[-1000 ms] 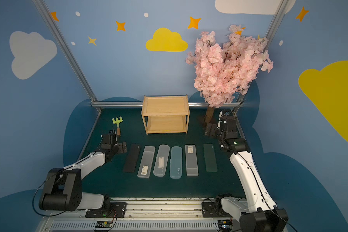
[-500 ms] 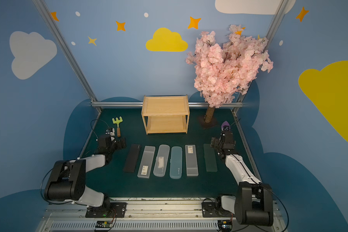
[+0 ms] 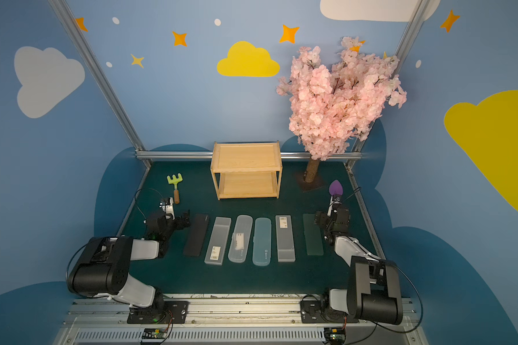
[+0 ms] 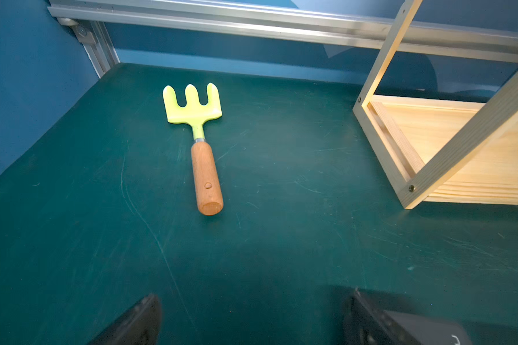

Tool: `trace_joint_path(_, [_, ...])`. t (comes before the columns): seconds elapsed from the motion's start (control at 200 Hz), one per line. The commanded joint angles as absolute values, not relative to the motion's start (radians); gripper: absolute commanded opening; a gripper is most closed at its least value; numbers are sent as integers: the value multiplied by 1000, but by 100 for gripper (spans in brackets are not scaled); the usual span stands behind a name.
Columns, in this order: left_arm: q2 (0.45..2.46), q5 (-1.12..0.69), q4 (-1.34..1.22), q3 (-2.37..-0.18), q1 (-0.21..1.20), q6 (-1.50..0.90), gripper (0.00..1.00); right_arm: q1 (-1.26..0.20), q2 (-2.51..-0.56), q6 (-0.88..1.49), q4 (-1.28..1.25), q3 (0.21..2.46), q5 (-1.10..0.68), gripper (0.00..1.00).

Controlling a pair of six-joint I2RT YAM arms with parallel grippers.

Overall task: Remove the pencil cases from the shelf
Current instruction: Reset both arms

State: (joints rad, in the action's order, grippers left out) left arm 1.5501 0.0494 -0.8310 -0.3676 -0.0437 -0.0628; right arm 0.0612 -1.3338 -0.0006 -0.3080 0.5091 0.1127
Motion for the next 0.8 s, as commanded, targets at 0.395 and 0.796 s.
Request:
trace_joint_path(0.395, [1537, 52, -831, -391, -27, -29, 100, 81, -1342, -18, -403, 507, -202, 98])
trace_joint_path(0.796, [1537, 57, -831, -390, -25, -28, 100, -17, -1476, -48, -661, 439, -117, 98])
